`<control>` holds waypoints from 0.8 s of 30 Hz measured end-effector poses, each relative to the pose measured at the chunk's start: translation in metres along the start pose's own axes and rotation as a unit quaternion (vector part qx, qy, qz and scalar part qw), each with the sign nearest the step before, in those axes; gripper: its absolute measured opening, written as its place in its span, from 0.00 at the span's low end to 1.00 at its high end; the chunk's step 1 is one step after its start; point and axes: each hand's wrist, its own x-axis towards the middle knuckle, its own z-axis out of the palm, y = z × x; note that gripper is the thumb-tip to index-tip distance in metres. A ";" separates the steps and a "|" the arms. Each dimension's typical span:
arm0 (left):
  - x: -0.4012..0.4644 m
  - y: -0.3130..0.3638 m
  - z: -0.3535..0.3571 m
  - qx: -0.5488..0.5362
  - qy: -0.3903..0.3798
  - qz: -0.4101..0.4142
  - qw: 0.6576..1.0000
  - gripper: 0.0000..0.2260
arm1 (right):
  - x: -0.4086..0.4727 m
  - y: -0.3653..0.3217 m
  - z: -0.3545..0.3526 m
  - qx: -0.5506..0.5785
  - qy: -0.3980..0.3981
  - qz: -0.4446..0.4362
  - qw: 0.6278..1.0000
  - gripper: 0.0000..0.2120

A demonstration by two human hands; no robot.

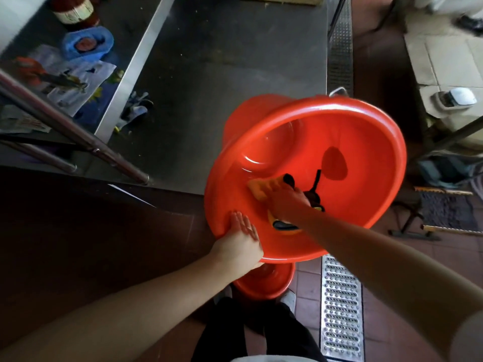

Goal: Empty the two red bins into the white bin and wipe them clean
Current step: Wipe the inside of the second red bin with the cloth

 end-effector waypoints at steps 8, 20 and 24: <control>0.006 0.007 0.013 0.009 0.006 -0.005 1.000 0.25 | 0.052 0.003 0.003 -0.018 0.033 0.062 0.997 0.24; 0.003 0.008 0.015 -0.053 0.041 0.036 0.997 0.24 | -0.110 -0.006 0.022 -0.051 0.062 0.000 0.997 0.30; 0.004 0.008 0.015 -0.080 0.041 0.043 0.995 0.29 | -0.142 -0.004 0.032 -0.032 0.069 -0.018 0.997 0.30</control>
